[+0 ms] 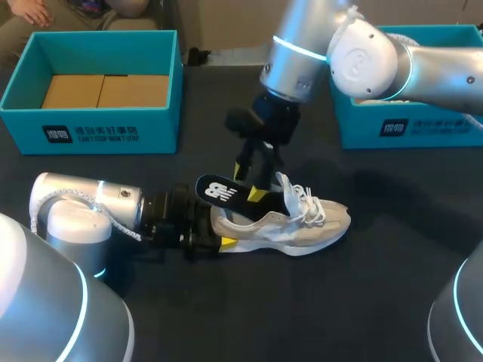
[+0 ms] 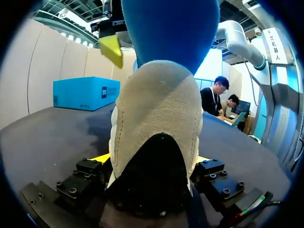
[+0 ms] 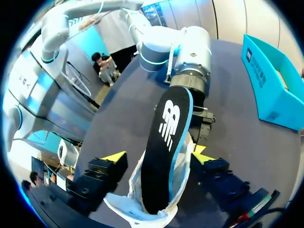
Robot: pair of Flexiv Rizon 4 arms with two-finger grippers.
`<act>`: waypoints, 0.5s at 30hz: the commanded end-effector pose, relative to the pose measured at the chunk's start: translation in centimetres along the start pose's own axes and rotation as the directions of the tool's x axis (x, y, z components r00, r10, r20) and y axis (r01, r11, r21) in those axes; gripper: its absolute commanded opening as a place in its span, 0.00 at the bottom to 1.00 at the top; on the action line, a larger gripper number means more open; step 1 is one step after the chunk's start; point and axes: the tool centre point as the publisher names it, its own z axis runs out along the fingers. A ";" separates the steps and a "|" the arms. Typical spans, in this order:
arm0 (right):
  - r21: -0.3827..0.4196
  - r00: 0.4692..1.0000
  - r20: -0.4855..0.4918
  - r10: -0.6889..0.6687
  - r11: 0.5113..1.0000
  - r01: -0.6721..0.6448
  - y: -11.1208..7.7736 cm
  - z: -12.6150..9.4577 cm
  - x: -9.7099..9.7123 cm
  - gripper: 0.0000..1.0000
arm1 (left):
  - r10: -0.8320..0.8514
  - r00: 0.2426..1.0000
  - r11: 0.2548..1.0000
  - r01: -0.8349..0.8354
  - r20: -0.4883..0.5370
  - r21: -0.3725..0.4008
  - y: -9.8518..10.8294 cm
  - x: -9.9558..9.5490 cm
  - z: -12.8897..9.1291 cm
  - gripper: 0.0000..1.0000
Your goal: Take the shoe out of the shoebox, open the shoe tongue, remove and reinsert the insole, then place the shoe into the shoebox
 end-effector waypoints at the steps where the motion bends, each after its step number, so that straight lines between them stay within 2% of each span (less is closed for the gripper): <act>1: 0.000 1.000 0.002 0.000 1.000 0.000 0.0 0.1 0.0 1.00 | -0.001 1.000 1.000 0.001 -0.001 -0.002 0.1 0.0 -0.1 0.00; 6: 0.000 1.000 0.002 0.000 1.000 0.000 0.0 0.1 0.0 1.00 | -0.001 1.000 1.000 0.001 -0.001 -0.002 0.1 0.0 -0.1 0.00; 7: 0.004 0.998 -0.004 0.058 0.998 -0.058 0.1 0.5 0.1 1.00 | -0.001 1.000 1.000 0.001 -0.001 -0.002 0.1 0.0 -0.1 0.00; 8: -0.043 0.997 -0.015 0.082 0.996 -0.082 0.1 0.6 0.3 1.00 | -0.001 1.000 1.000 0.001 -0.001 -0.002 0.1 0.0 -0.1 0.00; 9: -0.054 0.990 -0.032 0.139 0.989 -0.141 0.0 0.7 0.5 1.00 | -0.001 1.000 1.000 0.001 -0.001 -0.002 0.1 0.0 -0.1 0.00; 10: -0.018 0.986 -0.075 0.150 0.988 -0.151 0.5 0.7 0.6 1.00 | -0.001 1.000 1.000 0.001 -0.001 -0.002 0.1 0.0 -0.1 0.00; 15: -0.085 0.972 -0.108 0.208 0.972 -0.217 0.8 0.7 1.5 1.00 | -0.001 1.000 1.000 0.001 -0.001 -0.002 0.1 0.0 -0.1 0.00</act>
